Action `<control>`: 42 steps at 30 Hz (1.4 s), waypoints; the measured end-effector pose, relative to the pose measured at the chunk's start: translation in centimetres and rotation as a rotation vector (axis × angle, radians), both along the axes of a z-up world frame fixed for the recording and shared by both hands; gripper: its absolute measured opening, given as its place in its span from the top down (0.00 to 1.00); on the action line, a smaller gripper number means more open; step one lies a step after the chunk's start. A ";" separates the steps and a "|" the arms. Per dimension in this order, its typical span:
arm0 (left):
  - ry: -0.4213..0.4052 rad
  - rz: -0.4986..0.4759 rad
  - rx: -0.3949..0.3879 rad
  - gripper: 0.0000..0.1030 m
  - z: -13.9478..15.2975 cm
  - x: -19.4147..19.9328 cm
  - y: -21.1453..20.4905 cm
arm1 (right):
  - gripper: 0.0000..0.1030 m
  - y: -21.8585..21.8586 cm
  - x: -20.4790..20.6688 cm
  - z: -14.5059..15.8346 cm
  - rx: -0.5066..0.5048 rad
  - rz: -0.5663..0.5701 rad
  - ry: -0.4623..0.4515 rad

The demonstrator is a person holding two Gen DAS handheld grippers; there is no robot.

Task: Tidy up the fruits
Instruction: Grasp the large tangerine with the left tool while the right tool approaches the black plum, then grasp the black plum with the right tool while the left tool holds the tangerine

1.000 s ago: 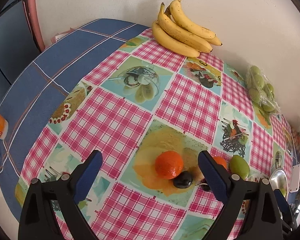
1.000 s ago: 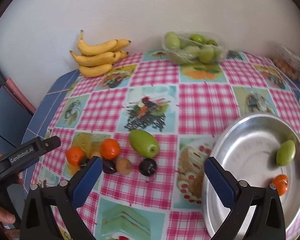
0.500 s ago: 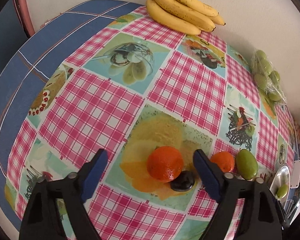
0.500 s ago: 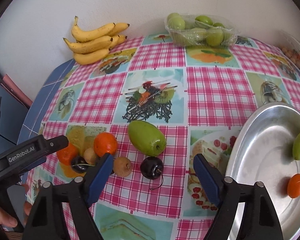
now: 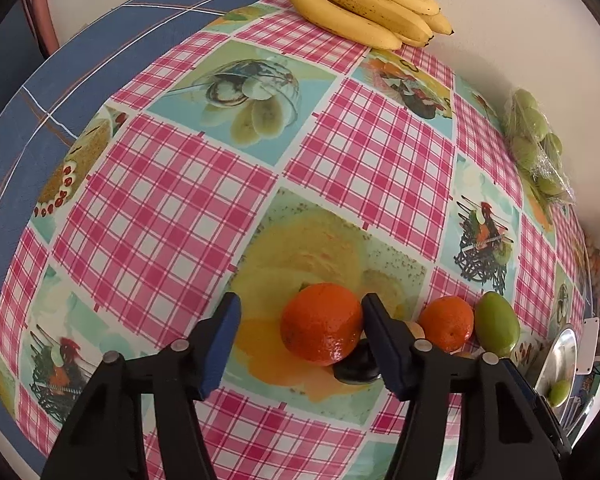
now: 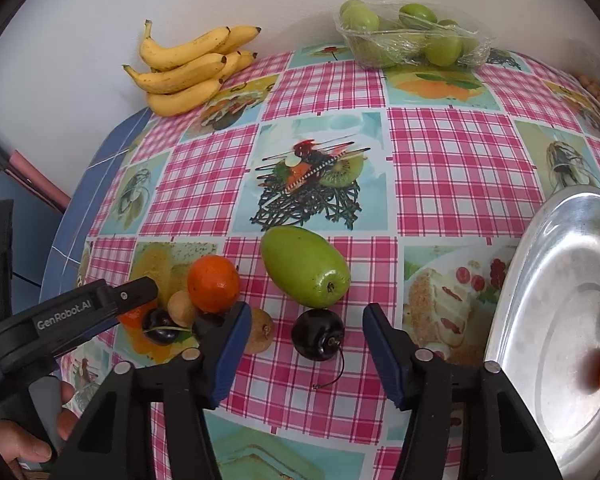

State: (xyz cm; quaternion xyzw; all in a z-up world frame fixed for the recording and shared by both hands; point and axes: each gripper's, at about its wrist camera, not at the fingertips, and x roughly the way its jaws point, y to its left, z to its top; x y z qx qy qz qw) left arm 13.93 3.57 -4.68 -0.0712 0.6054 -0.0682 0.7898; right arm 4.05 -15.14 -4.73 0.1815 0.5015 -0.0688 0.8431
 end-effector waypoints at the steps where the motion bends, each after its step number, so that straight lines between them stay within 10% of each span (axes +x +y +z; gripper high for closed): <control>1: 0.000 -0.003 -0.003 0.44 0.0 0.0 0.0 | 0.46 0.0 0.0 0.1 0.002 0.002 0.001; 8: 0.010 -0.021 -0.041 0.60 0.0 0.2 -0.5 | 0.53 -0.5 -0.3 0.7 0.016 0.000 -0.007; 30: 0.023 0.012 -0.060 0.60 0.4 -0.1 0.1 | 0.71 -0.4 -0.3 -0.2 0.005 0.000 0.022; 42: -0.079 0.036 -0.090 0.61 4.4 -0.7 1.1 | 0.72 -0.8 -1.8 4.1 0.037 -0.023 -0.069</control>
